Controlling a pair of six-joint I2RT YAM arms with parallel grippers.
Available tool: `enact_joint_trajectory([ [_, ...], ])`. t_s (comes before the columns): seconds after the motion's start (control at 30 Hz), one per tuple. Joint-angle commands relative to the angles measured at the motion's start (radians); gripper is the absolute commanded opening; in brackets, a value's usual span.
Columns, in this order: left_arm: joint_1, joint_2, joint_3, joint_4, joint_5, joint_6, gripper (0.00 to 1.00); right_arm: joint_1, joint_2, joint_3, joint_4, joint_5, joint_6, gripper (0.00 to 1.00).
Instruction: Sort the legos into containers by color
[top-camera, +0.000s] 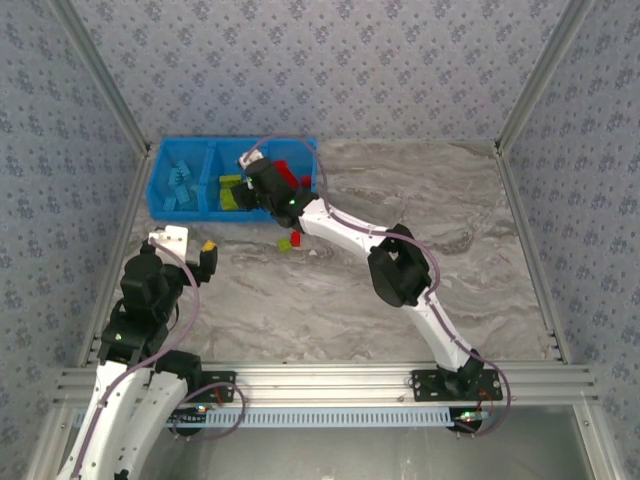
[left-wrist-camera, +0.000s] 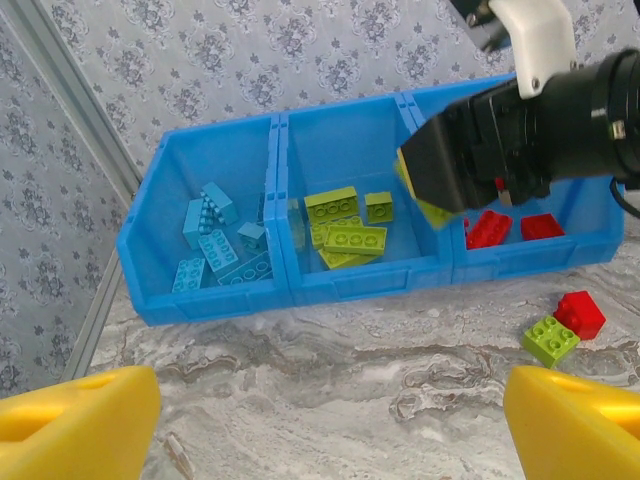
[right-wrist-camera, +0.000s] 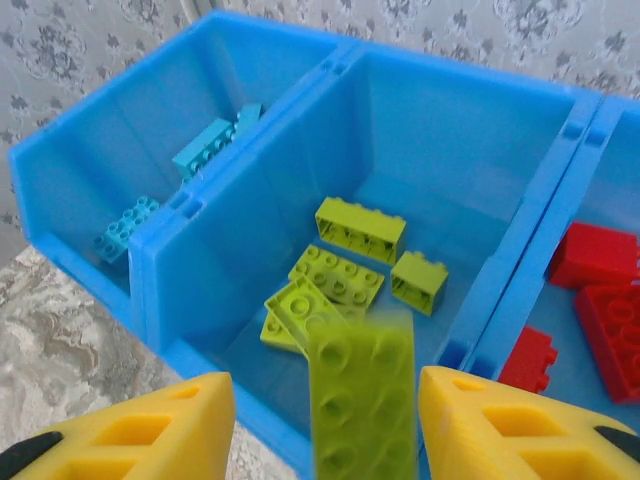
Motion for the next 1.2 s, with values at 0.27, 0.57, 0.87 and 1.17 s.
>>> enact_joint_trajectory([
  [0.27, 0.007, 0.008, 0.005, 0.024, 0.011, -0.002, 0.9, 0.0, -0.14, -0.008, -0.172, -0.003, -0.045, 0.54],
  [0.57, 0.048, 0.205, 0.097, -0.108, -0.146, -0.154, 0.88, 0.021, -0.529, -0.556, -0.095, -0.154, 0.011, 0.57],
  [0.87, 0.168, 0.437, 0.113, -0.211, 0.075, -0.829, 0.91, 0.059, -0.933, -0.999, -0.139, -0.191, 0.094, 0.76],
  [1.17, 0.233, 0.674, 0.106, -0.318, -0.103, -1.172, 0.89, 0.007, -1.199, -1.177, -0.214, -0.202, 0.153, 1.0],
])
